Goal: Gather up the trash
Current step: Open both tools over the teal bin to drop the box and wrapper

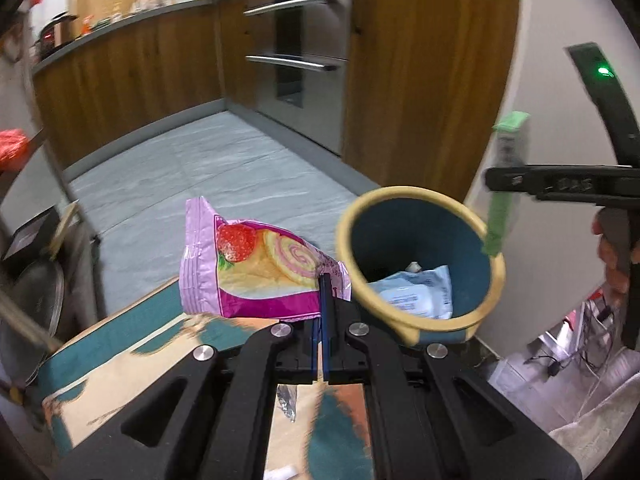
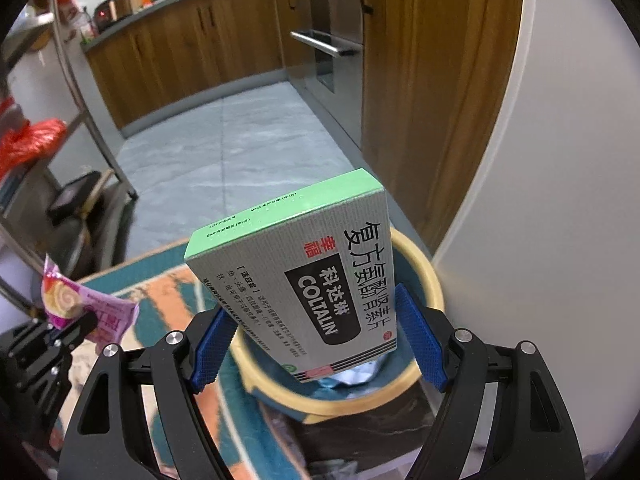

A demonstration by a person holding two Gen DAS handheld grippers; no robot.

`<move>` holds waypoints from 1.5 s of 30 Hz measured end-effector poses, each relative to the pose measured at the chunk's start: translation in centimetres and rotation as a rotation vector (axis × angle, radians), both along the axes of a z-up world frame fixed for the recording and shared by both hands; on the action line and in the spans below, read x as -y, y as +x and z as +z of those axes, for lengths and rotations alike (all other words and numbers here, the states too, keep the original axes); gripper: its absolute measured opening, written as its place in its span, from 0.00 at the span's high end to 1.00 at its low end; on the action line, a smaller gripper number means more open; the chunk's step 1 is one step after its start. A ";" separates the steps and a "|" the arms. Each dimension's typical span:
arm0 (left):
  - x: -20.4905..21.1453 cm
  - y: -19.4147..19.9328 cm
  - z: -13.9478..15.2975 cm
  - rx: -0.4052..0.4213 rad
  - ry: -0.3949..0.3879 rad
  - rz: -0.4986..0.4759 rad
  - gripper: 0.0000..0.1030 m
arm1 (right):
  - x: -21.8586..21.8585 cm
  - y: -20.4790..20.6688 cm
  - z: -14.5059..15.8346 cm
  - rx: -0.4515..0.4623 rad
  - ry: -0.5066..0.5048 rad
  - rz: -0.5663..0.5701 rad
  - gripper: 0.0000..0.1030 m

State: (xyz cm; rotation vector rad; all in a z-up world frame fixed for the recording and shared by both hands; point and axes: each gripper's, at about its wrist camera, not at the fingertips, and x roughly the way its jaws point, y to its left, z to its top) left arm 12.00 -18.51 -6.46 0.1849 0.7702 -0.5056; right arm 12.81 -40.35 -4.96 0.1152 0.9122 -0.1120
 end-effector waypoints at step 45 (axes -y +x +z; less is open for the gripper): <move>6.7 3.3 -7.4 -0.129 0.020 -0.085 0.47 | 2.7 2.3 -7.0 -0.180 0.009 -0.041 0.22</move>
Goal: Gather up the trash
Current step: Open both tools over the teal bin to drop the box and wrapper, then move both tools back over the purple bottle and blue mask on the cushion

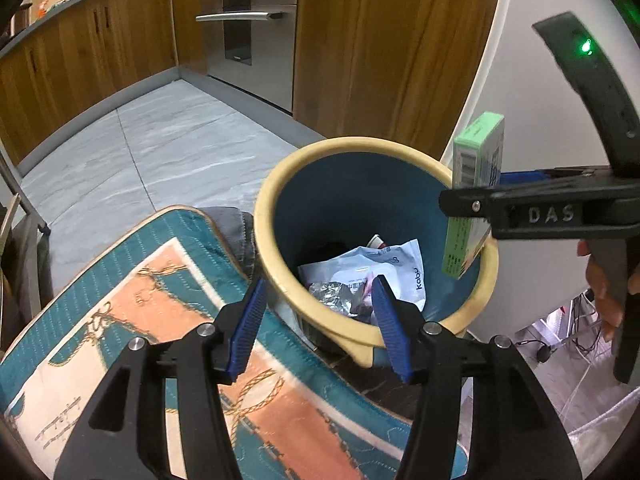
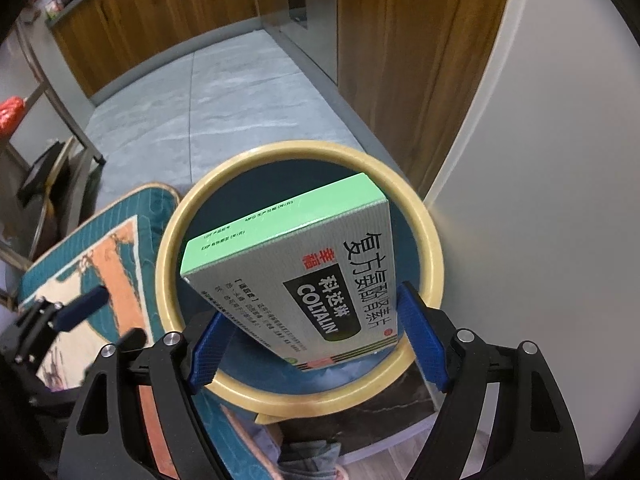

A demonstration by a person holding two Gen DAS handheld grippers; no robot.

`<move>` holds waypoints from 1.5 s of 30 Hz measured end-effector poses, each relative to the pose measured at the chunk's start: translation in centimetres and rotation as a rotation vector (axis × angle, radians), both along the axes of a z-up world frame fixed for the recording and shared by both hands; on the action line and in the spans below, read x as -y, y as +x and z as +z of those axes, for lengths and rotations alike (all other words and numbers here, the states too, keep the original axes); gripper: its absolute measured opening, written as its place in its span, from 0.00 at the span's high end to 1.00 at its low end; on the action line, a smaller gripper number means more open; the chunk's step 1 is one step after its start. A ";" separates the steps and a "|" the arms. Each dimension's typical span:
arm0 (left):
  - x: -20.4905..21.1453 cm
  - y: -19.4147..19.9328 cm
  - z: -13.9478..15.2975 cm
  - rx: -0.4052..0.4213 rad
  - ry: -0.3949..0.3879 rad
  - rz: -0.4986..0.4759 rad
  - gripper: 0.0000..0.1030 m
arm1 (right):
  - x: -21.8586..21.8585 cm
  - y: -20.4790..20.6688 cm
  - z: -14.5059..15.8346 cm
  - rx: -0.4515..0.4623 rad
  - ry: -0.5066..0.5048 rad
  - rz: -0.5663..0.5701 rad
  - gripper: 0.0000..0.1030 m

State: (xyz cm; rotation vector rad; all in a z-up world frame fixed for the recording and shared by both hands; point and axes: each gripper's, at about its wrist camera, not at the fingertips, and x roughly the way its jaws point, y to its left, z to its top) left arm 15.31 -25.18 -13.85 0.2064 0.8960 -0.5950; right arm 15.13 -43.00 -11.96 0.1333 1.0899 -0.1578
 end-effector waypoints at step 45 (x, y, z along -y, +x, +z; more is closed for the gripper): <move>-26.7 -12.5 11.5 0.103 -0.003 0.492 0.06 | -20.2 -8.3 7.5 0.193 0.050 0.351 0.05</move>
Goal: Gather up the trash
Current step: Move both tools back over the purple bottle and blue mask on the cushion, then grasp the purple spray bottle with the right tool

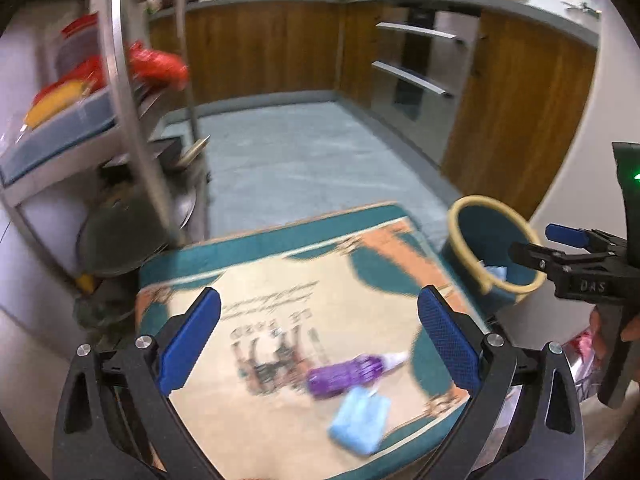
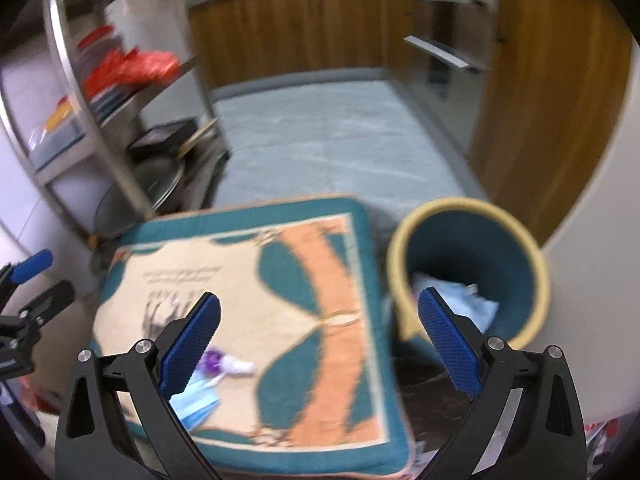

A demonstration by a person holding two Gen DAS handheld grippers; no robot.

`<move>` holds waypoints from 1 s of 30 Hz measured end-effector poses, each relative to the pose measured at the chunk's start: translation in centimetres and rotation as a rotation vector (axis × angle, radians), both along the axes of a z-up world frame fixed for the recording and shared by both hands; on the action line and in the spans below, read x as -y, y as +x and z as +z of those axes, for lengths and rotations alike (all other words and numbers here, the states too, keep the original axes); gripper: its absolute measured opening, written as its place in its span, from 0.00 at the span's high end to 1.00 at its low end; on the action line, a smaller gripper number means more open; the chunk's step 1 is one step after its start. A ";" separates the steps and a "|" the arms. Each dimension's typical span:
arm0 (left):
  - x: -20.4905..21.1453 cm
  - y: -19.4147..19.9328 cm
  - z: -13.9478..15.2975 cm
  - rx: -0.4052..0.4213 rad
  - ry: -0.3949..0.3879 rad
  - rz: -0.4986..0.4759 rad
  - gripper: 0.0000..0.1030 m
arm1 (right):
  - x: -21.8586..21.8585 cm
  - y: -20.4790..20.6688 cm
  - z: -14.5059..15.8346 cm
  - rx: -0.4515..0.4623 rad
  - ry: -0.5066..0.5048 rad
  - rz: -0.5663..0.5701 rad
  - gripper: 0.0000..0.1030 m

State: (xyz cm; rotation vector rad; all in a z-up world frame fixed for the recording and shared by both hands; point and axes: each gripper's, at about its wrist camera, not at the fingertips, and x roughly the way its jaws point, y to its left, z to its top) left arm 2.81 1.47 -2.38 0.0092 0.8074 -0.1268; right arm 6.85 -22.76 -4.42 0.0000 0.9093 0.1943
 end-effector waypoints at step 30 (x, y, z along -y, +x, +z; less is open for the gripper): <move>-8.3 -0.9 -5.1 -0.123 0.059 0.168 0.06 | -15.8 -0.7 -12.0 -0.281 -0.232 0.484 0.40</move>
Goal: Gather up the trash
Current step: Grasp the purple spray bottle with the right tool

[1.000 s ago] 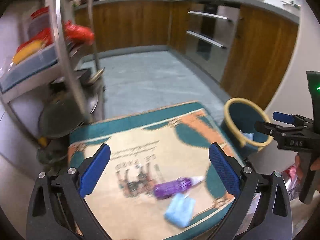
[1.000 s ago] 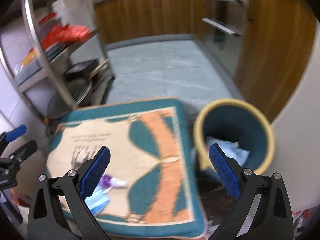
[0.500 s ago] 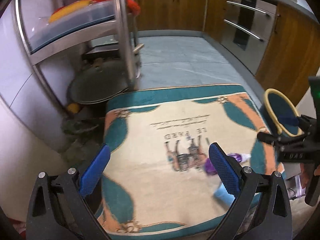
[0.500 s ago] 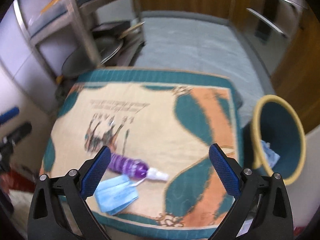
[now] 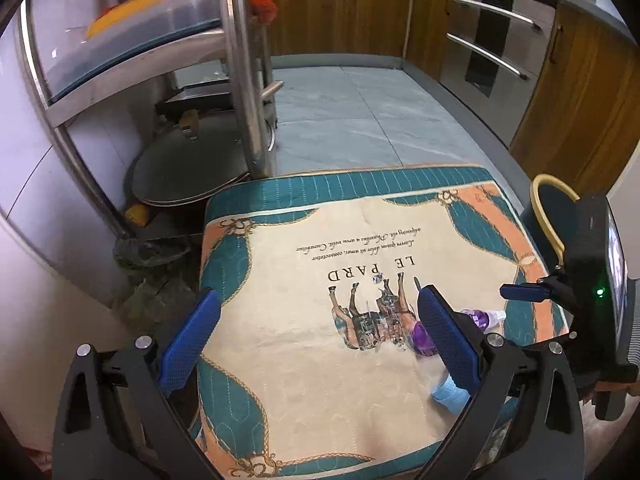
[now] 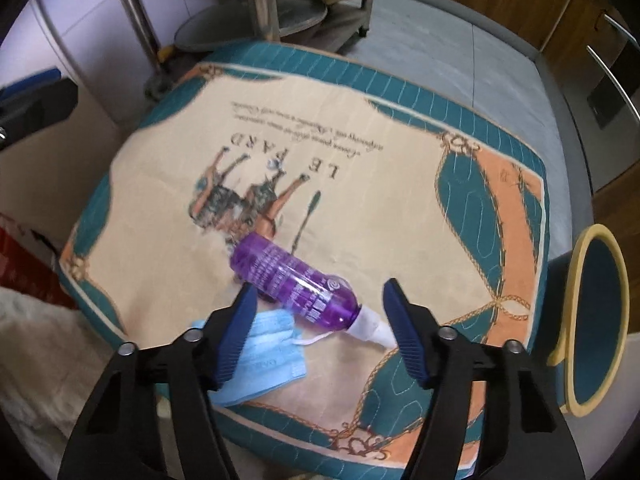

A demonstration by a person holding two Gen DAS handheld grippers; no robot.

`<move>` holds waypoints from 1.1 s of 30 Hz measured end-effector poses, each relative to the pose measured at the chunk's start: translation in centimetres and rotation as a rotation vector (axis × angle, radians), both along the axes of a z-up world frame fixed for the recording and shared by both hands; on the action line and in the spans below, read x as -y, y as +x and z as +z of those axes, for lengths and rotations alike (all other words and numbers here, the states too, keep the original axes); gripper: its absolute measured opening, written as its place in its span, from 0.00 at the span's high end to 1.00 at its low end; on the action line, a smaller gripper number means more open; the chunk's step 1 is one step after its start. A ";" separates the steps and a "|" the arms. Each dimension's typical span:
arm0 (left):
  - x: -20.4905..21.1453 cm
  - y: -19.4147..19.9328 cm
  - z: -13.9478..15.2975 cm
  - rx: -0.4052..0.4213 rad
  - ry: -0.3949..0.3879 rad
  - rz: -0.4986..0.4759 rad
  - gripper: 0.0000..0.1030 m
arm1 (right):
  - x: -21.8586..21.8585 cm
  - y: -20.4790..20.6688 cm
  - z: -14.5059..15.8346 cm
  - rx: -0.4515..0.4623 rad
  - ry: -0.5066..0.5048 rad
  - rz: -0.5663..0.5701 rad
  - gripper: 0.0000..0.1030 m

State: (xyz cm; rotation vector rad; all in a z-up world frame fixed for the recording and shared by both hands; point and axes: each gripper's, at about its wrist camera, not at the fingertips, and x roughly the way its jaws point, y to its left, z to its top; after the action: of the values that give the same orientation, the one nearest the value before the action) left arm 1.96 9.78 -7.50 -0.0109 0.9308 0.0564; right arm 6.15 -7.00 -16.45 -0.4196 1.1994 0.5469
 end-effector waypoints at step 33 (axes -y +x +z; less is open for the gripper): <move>7.6 1.6 -6.9 -0.260 -0.072 -0.256 0.10 | 8.4 7.3 -2.7 0.014 -0.062 -0.423 0.67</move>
State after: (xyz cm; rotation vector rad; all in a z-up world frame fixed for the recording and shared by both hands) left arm 3.51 2.21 -14.35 0.0497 1.1868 -0.2180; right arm 13.42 -15.40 -19.11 -0.2109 1.2504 0.1417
